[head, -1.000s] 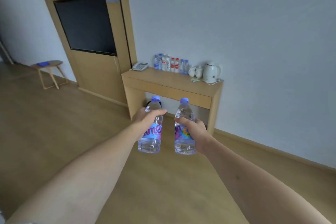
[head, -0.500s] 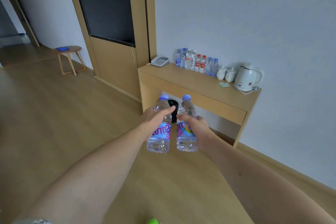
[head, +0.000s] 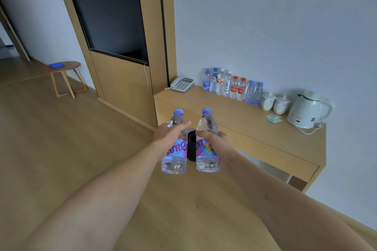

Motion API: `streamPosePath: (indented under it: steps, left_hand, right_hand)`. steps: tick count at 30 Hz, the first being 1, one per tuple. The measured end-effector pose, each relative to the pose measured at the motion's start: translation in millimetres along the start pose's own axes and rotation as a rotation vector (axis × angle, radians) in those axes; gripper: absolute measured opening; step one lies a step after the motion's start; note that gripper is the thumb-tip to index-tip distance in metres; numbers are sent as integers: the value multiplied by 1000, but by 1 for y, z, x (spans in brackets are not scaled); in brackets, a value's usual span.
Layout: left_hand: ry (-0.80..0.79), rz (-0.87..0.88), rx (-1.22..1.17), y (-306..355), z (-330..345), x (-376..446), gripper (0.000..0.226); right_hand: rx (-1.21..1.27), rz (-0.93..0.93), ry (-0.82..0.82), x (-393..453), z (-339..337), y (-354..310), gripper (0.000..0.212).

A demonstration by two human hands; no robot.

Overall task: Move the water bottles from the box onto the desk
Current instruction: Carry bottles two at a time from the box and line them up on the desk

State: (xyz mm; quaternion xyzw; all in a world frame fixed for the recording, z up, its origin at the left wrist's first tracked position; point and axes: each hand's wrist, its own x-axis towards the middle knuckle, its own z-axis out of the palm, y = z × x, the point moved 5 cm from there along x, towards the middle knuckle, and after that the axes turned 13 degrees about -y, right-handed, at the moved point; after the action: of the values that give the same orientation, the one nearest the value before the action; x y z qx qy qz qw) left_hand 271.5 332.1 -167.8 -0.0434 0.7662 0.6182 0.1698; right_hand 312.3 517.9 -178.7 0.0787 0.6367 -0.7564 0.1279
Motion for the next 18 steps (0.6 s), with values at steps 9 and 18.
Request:
streamPosePath:
  steps: [9,18]
  left_hand:
    - [-18,-51,7,4,-50,182,78]
    - [34,-43,47,90,-105,367,68]
  right_hand:
    - [-26,41,-31,197,1,-20,67]
    - [15,71,-23,406,-5,-105,61]
